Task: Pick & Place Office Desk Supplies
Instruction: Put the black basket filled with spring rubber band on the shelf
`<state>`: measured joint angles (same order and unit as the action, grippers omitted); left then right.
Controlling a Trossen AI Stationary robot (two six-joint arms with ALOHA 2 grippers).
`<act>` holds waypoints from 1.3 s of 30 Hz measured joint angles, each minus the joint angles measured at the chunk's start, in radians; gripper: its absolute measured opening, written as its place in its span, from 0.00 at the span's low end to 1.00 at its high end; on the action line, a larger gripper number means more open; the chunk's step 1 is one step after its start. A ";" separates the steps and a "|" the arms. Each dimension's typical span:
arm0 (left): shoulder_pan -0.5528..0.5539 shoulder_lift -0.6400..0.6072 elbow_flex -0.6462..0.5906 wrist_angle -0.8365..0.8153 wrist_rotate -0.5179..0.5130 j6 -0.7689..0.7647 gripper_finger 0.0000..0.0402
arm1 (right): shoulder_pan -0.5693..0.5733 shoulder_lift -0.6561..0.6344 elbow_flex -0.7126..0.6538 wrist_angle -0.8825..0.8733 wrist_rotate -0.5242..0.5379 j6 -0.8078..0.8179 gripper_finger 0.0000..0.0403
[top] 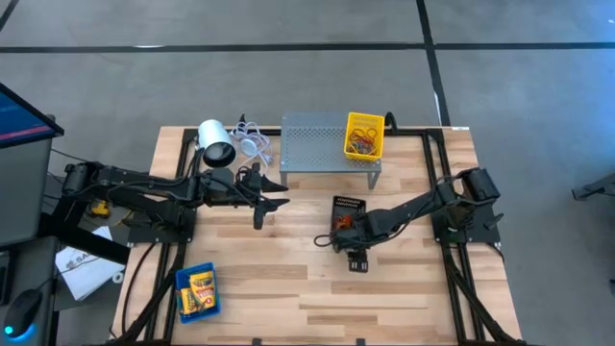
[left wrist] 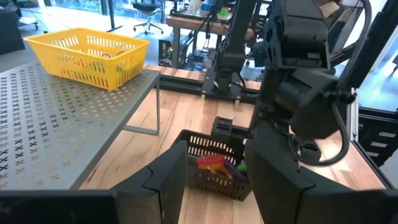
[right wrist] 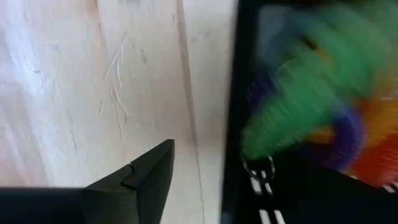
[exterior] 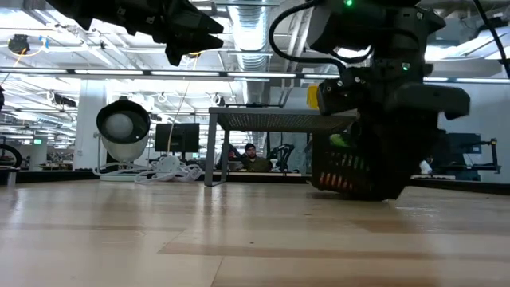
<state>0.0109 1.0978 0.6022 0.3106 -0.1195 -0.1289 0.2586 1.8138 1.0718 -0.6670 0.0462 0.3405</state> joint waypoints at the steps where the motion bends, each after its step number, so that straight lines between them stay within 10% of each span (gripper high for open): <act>1: 0.000 0.000 0.000 0.000 0.000 0.000 0.40 | -0.004 -0.010 0.000 0.000 -0.001 0.000 0.58; 14: 0.000 0.000 0.000 0.000 0.001 0.000 0.40 | -0.010 -0.025 0.000 0.045 -0.038 -0.030 0.24; 39: 0.000 0.000 0.000 0.000 0.003 -0.003 0.40 | -0.012 -0.033 -0.051 0.118 -0.050 0.005 0.02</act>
<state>0.0109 1.0981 0.6018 0.3103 -0.1165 -0.1318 0.2464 1.7812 1.0206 -0.5490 -0.0039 0.3454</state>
